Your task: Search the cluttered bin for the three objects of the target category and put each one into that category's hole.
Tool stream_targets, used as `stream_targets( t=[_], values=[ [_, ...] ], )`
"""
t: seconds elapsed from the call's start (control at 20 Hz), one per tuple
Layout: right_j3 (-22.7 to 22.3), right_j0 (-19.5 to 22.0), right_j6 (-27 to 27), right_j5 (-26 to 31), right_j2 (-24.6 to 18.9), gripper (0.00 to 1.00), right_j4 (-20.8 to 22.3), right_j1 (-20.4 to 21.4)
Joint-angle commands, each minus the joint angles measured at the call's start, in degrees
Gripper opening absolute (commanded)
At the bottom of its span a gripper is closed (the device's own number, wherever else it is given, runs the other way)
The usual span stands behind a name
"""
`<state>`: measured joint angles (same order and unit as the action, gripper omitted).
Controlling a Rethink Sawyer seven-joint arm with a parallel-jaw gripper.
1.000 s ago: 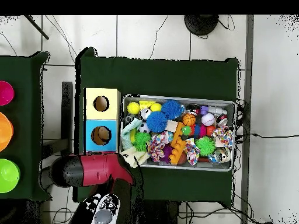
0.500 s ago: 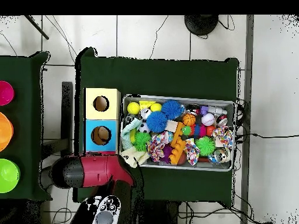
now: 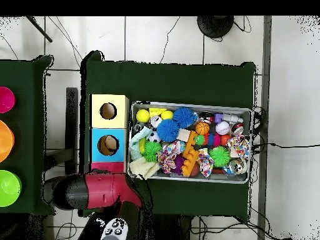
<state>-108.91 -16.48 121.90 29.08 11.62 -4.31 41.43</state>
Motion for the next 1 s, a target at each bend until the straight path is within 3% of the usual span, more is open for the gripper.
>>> stream_targets(
  t=[0.05,0.5,0.6,0.75,1.0],
  values=[
    [-5.08,0.0,9.55,-3.89,-4.29,0.0,-2.04,0.35],
    [-3.75,0.35,9.35,-6.23,-4.74,0.0,-2.07,-2.8],
    [-2.08,1.45,6.89,-2.92,-3.52,0.0,-0.59,-1.57],
    [0.1,5.45,2.29,2.86,-1.78,0.0,0.99,2.84],
    [1.75,13.57,-5.08,4.53,-4.31,0.0,2.8,6.12]
  ],
)
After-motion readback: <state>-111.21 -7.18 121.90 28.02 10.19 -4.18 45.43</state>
